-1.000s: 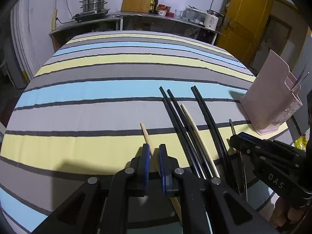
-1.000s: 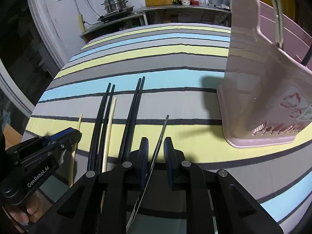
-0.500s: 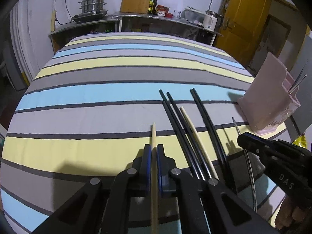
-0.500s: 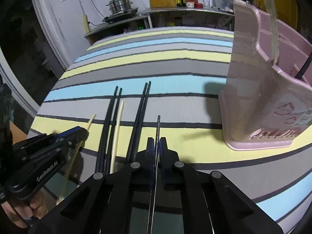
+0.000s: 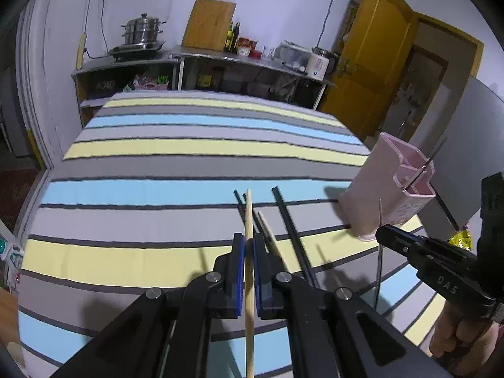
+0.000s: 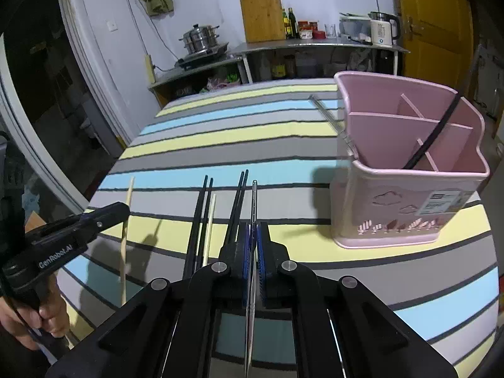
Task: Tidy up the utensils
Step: 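Lift the metal stick with the right tool while the left tool lifts the wooden chopstick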
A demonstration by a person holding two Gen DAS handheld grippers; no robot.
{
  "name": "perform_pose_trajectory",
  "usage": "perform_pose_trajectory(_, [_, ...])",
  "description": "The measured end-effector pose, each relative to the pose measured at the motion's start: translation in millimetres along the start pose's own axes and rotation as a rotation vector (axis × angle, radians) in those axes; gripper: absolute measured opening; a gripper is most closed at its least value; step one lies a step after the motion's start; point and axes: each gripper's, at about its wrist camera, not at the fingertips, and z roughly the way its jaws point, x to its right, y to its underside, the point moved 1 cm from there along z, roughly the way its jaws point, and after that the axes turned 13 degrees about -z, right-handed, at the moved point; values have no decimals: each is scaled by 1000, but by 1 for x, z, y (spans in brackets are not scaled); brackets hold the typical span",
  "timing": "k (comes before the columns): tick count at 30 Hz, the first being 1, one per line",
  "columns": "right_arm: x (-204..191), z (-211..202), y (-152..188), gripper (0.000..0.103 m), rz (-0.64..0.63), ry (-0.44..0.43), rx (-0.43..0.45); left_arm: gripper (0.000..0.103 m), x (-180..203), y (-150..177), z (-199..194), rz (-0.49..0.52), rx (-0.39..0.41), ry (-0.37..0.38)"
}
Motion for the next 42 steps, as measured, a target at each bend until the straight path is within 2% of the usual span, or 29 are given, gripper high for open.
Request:
perform_pose_trajectory(10, [6,-26,-3,5,13,5,53,4,18,-3,-46,24,50,71])
perform_pose_trajectory(15, [9,-37,-2,5,17,13,72,0,28,-4,-66,42,76,112])
perform_pose_trajectory(20, [12,-42,-1,5,24,20,84,0,30,-5,-69,50,83,117])
perform_pose_trajectory(27, [13,-43,2,5,31,23,84,3,7,-9,-27,-20,30,78])
perform_pose_trajectory(29, [14,-43,3,5,33,22,83,14,0,-10,-9,-43,-5,59])
perform_pose_trajectory(32, [15,-43,2,5,36,21,83,23,-8,-10,20,-52,-47,31])
perform_pose_trajectory(42, [20,-44,1,5,37,16,95,23,-15,-14,101,-42,-136,-77])
